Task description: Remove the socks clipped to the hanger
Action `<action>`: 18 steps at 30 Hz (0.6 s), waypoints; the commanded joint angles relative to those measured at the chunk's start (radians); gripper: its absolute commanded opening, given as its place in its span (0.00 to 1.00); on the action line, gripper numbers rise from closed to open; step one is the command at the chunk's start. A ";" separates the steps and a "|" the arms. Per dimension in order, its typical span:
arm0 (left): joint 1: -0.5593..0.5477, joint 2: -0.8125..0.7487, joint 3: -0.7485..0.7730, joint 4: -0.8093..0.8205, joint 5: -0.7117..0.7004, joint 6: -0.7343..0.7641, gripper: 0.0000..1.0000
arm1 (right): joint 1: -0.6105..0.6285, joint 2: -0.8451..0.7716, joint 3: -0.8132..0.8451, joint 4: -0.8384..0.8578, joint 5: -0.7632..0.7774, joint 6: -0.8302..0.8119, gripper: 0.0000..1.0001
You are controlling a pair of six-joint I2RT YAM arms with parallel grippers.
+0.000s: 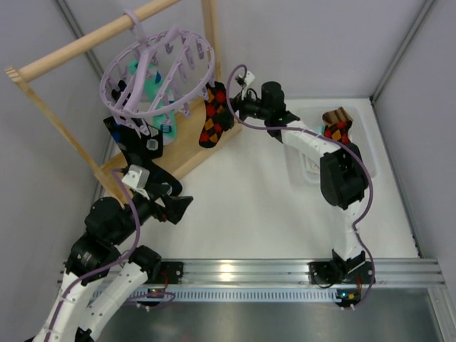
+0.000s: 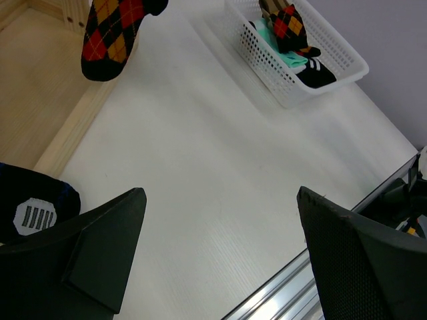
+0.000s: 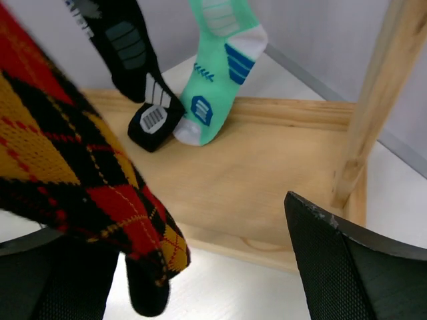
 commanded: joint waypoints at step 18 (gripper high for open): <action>0.000 0.189 0.236 0.070 -0.193 -0.171 0.98 | 0.189 -0.336 -0.505 0.419 0.259 0.007 0.00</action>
